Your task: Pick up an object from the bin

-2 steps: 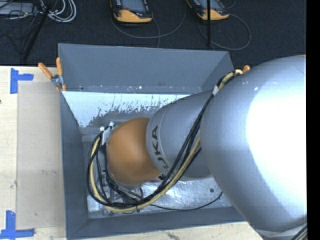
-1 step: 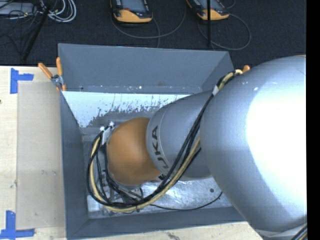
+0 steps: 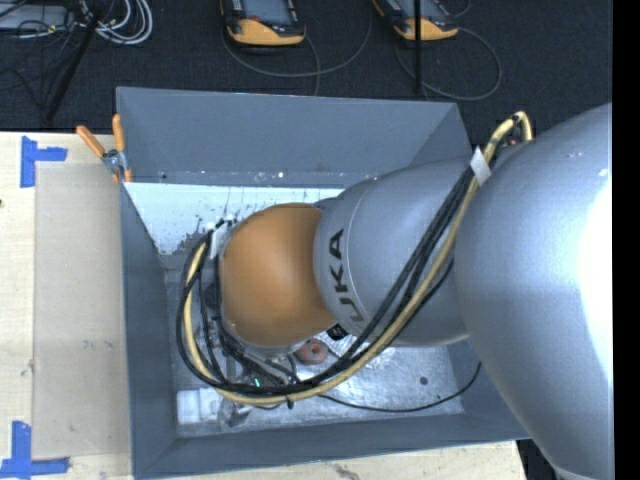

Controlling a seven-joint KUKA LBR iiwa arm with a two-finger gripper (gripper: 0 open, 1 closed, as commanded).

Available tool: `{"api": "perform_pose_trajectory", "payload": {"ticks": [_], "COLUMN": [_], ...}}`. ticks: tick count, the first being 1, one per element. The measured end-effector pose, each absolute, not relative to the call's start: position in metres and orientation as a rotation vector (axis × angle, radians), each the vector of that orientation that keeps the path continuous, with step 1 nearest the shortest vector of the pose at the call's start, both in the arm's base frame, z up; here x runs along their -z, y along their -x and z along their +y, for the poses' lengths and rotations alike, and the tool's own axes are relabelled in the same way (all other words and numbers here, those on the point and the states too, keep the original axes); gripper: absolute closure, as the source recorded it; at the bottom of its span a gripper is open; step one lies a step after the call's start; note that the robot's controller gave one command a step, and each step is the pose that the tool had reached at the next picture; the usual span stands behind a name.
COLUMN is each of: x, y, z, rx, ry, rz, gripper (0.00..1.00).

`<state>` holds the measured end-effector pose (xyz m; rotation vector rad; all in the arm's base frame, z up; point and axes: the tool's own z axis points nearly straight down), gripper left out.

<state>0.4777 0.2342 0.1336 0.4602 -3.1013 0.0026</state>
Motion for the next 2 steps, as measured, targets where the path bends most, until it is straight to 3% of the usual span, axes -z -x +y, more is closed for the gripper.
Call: {"api": "perform_pose_trajectory", "payload": {"ticks": [1,2], "x": [-0.1813,-0.1813], "y": [-0.4819,-0.4819], "z": [0.2377,0.2377], "rx": [0.0,0.0], "ry": [-0.444,-0.443], "rz": [-3.11,-3.11], "gripper": [1.0,0.0]}}
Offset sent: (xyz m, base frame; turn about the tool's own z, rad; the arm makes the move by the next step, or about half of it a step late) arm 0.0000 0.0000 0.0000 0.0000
